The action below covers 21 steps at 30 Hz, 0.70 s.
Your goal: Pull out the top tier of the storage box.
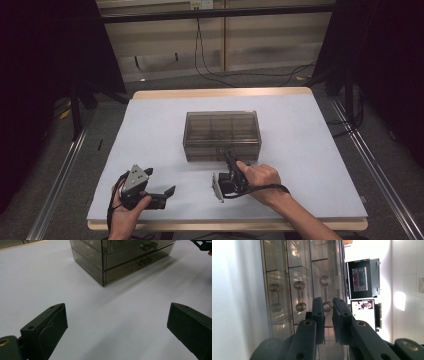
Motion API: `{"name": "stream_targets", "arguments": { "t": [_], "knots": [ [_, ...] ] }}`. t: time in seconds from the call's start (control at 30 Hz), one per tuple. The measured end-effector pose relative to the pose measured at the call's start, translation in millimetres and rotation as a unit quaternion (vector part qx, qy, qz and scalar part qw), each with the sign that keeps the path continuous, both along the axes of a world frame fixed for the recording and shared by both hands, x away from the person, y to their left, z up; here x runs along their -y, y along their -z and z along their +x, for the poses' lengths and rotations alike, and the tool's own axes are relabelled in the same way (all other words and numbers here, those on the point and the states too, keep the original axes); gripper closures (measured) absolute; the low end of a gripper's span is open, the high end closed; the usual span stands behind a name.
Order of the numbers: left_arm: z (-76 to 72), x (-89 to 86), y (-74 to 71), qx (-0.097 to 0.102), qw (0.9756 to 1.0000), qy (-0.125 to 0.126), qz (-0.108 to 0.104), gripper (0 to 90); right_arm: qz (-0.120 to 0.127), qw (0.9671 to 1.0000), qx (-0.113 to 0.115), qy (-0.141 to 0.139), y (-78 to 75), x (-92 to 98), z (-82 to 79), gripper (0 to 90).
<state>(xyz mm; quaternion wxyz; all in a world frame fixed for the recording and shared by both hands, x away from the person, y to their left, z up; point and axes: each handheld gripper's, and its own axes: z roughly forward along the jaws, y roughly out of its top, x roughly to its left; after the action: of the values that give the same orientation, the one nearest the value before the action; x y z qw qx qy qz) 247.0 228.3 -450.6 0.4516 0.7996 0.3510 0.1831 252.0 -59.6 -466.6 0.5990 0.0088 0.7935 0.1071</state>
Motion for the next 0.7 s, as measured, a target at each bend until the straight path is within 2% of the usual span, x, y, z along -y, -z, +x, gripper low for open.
{"name": "stream_targets", "arguments": {
  "t": [0.07, 0.2, 0.23, 0.33, 0.37, 0.4, 0.47, 0.53, 0.57, 0.63, 0.7],
  "knots": [
    [0.1, -0.2, 0.0, 0.000, 1.0000, 0.000, 0.001, 2.9, -0.007, 1.0000, 0.002, -0.004, -1.0, 0.2, -0.3, 81.3],
    [0.5, -0.9, 0.0, 0.001, 1.0000, 0.001, 0.002, 2.9, -0.002, 1.0000, -0.001, -0.001, -1.1, 0.4, -3.1, 81.3],
    [0.2, -0.5, 0.1, 0.000, 1.0000, 0.002, -0.001, 2.9, -0.006, 0.9999, 0.002, -0.009, -1.4, 0.0, -4.1, 81.3],
    [0.1, -0.3, 0.2, 0.000, 1.0000, 0.002, -0.002, 2.9, -0.008, 0.9999, 0.003, -0.010, -1.7, -0.2, -5.7, 81.5],
    [0.0, -0.3, 0.1, 0.000, 1.0000, 0.002, -0.001, 2.9, -0.005, 0.9999, 0.001, -0.010, -1.7, -0.1, -6.9, 82.4],
    [0.1, -0.4, 0.0, 0.001, 1.0000, 0.001, 0.000, 2.9, -0.002, 0.9999, 0.004, -0.010, -2.4, 0.0, -9.6, 90.0],
    [0.4, -0.5, 0.0, 0.000, 1.0000, 0.001, 0.004, 2.9, 0.000, 0.9999, -0.008, -0.012, -8.8, -1.1, -10.7, 90.0],
    [0.2, -0.2, 0.0, 0.000, 1.0000, 0.000, 0.004, 2.9, -0.001, 0.9999, -0.010, -0.008, -8.9, -1.4, -10.8, 90.0],
    [0.1, -0.2, 0.0, 0.000, 1.0000, 0.000, 0.004, 2.9, 0.007, 0.9999, -0.012, -0.009, -7.7, -0.8, -11.6, 90.0],
    [0.0, -0.2, 0.0, 0.000, 1.0000, 0.000, 0.002, 2.9, 0.000, 0.9998, -0.009, -0.016, -6.2, -0.4, -11.3, 90.0],
    [0.5, -0.6, 0.1, 0.000, 1.0000, 0.001, 0.003, 2.9, 0.002, 0.9998, 0.002, -0.020, -6.0, -0.8, -11.9, 84.2]
  ]
}}
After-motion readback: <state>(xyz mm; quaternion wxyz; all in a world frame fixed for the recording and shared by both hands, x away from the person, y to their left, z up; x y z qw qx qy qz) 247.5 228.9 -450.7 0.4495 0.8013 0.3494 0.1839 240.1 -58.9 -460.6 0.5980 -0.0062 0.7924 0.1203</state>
